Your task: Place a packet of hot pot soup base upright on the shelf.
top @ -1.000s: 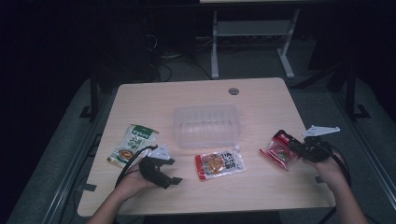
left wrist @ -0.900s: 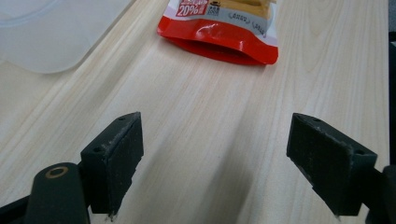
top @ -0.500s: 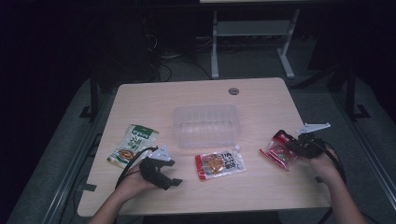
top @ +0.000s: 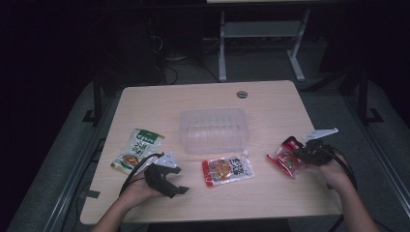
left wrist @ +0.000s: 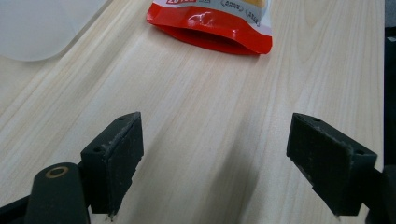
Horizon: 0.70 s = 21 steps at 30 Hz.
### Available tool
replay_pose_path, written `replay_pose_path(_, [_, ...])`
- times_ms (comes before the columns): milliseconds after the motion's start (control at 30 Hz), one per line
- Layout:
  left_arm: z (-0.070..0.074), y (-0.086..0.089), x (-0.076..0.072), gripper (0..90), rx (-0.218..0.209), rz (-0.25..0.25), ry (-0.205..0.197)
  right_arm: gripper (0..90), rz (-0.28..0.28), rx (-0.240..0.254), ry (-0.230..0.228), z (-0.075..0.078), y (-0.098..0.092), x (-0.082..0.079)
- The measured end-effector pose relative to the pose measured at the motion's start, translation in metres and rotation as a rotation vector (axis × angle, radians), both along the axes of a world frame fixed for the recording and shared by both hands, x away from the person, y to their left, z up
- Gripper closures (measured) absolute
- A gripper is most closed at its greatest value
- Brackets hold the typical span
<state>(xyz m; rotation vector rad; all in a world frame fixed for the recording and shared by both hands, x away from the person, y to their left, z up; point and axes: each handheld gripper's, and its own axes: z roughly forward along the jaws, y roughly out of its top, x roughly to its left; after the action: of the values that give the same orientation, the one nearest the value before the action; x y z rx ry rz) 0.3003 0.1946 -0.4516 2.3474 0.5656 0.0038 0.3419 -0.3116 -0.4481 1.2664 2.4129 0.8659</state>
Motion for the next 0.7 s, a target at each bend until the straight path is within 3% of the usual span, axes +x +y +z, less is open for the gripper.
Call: replay_pose_path(700, [-0.001, -0.001, -0.001, 18.3, 0.003, -0.006, 0.005, 89.6, 0.099, 0.002, 0.017, 0.000, 0.023, -0.006])
